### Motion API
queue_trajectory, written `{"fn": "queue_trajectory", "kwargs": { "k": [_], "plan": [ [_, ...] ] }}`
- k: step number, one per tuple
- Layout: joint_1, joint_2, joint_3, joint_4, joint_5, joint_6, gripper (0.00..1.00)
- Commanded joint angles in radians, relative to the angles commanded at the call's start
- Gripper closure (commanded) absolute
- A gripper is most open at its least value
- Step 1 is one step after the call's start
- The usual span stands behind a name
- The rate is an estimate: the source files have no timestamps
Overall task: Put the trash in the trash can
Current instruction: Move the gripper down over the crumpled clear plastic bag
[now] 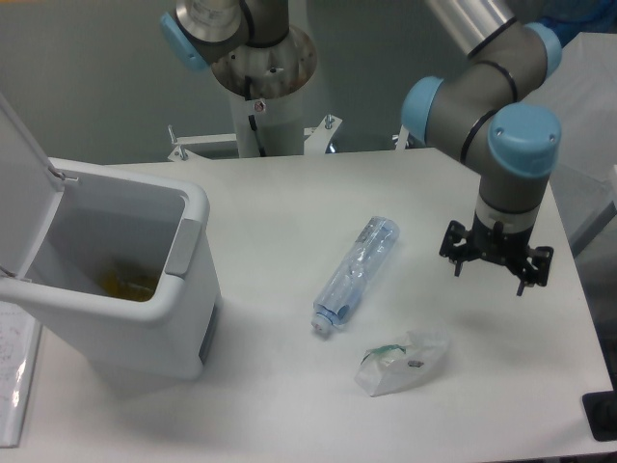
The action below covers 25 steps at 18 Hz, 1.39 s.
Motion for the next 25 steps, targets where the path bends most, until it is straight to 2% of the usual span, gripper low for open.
{"fn": "queue_trajectory", "kwargs": {
  "k": [4, 8, 12, 14, 16, 21, 25],
  "plan": [
    [-0.025, -0.015, 0.006, 0.029, -0.002, -0.040, 0.00],
    [-0.057, -0.038, -0.003, 0.121, -0.009, -0.080, 0.00],
    [-0.124, -0.081, 0.002, 0.204, -0.008, -0.135, 0.00],
    [-0.141, -0.107, 0.020, 0.204, -0.008, -0.190, 0.00],
    [-0.143, -0.127, 0.026, 0.201, -0.005, -0.183, 0.00],
    [-0.149, -0.133, 0.020, 0.177, -0.028, -0.127, 0.00],
    [-0.149, -0.167, 0.029, 0.167, -0.031, -0.114, 0.00]
  ]
}}
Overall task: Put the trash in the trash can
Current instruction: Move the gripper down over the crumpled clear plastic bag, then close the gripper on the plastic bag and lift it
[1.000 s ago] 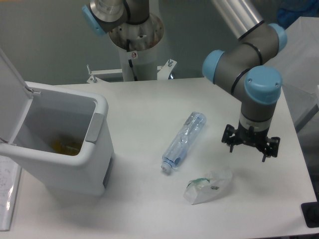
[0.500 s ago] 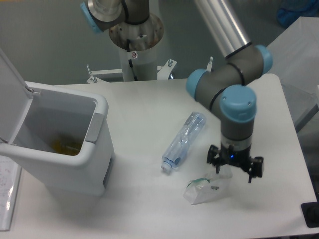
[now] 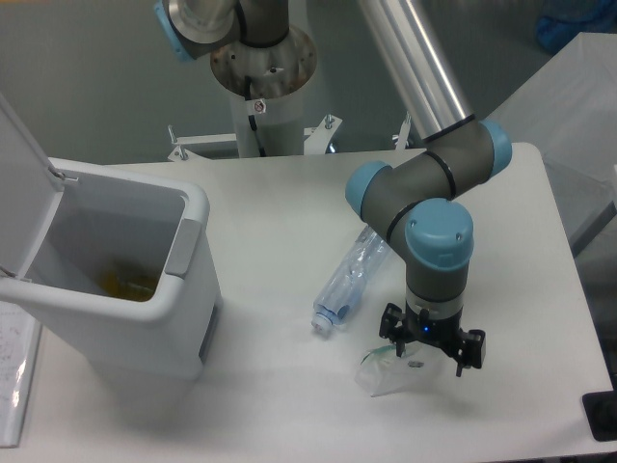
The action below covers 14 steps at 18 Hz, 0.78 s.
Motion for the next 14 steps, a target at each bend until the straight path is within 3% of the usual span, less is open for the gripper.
{"fn": "queue_trajectory", "kwargs": {
  "k": [1, 3, 6, 7, 14],
  "plan": [
    [0.000, 0.000, -0.002, -0.017, 0.000, 0.011, 0.05],
    [0.002, 0.002, 0.006, -0.073, 0.000, 0.023, 0.44],
    [0.002, 0.003, 0.012, -0.089, -0.002, 0.022, 0.96],
    [0.002, 0.003, 0.012, -0.089, -0.002, 0.022, 1.00],
    [0.003, 0.005, 0.021, -0.087, -0.045, 0.012, 1.00]
  ]
}}
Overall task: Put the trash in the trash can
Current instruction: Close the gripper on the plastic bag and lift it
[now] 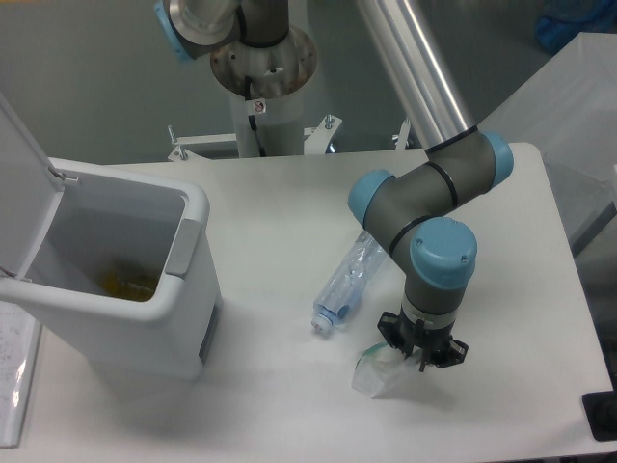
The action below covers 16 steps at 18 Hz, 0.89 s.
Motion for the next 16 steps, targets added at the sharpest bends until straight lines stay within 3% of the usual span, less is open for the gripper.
{"fn": "queue_trajectory", "kwargs": {
  "k": [9, 12, 16],
  "plan": [
    [0.000, 0.011, 0.028, 0.002, -0.048, -0.101, 1.00],
    [0.005, 0.028, 0.037, 0.012, -0.121, -0.171, 1.00],
    [0.012, 0.055, 0.095, 0.012, -0.270, -0.293, 1.00]
  ]
}}
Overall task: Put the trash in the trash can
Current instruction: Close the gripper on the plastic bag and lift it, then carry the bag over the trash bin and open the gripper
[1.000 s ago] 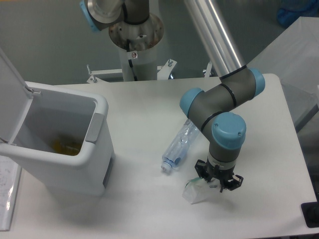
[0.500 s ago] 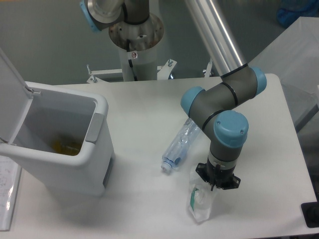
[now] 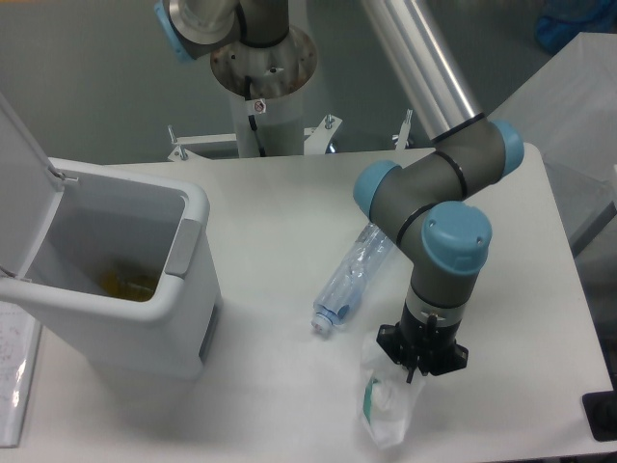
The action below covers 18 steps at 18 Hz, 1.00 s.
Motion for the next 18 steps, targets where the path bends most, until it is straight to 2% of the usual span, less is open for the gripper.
{"fn": "queue_trajectory", "kwargs": {
  "k": [4, 6, 9, 18],
  "plan": [
    [-0.008, 0.078, -0.006, -0.002, -0.157, -0.084, 1.00],
    [-0.014, 0.109, -0.011, 0.000, -0.206, -0.114, 1.00],
    [-0.023, 0.189, -0.026, -0.008, -0.272, -0.167, 1.00],
    [-0.120, 0.388, -0.104, -0.014, -0.362, -0.266, 1.00]
  ]
}}
